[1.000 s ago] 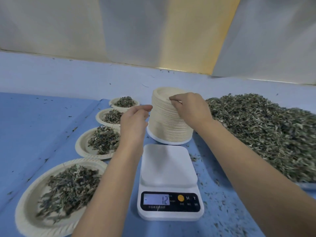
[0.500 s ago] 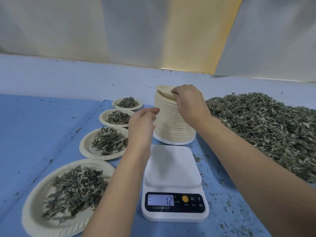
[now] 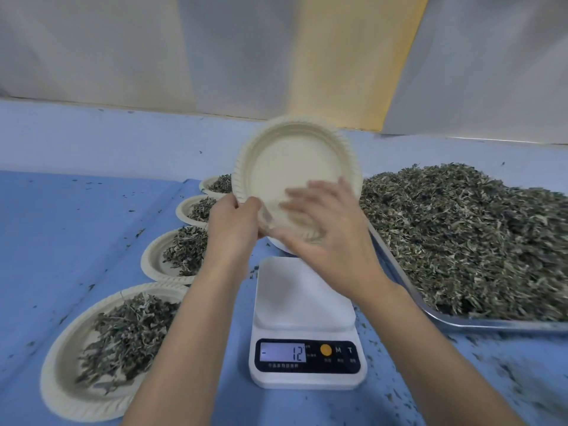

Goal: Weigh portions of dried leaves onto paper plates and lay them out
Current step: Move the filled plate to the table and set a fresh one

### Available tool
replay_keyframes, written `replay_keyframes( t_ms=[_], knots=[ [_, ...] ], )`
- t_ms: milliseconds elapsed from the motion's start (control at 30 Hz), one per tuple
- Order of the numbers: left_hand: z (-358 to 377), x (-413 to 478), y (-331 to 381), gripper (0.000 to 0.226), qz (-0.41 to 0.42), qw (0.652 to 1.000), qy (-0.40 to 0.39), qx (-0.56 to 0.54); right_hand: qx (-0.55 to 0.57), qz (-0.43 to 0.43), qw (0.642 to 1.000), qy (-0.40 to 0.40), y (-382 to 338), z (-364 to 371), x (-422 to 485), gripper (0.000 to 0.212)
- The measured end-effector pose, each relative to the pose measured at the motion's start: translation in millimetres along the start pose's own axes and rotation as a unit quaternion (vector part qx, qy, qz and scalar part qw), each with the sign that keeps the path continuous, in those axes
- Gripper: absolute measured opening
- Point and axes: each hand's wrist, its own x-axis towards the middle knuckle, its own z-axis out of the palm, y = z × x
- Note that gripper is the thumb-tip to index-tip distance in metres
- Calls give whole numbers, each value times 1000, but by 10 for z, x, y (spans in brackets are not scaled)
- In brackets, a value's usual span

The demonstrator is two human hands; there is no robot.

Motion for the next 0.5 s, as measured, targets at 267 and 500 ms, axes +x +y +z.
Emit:
replay_keyframes(
  t_ms=[267,500],
  knots=[
    [-124,-89,139,36,-53,976,-153,142,69,391,917,37,160,-384,-110,20],
    [-328,8,114,34,-61,898,-127,416,93,474,863,-145,315,-434,-233,34]
  ],
)
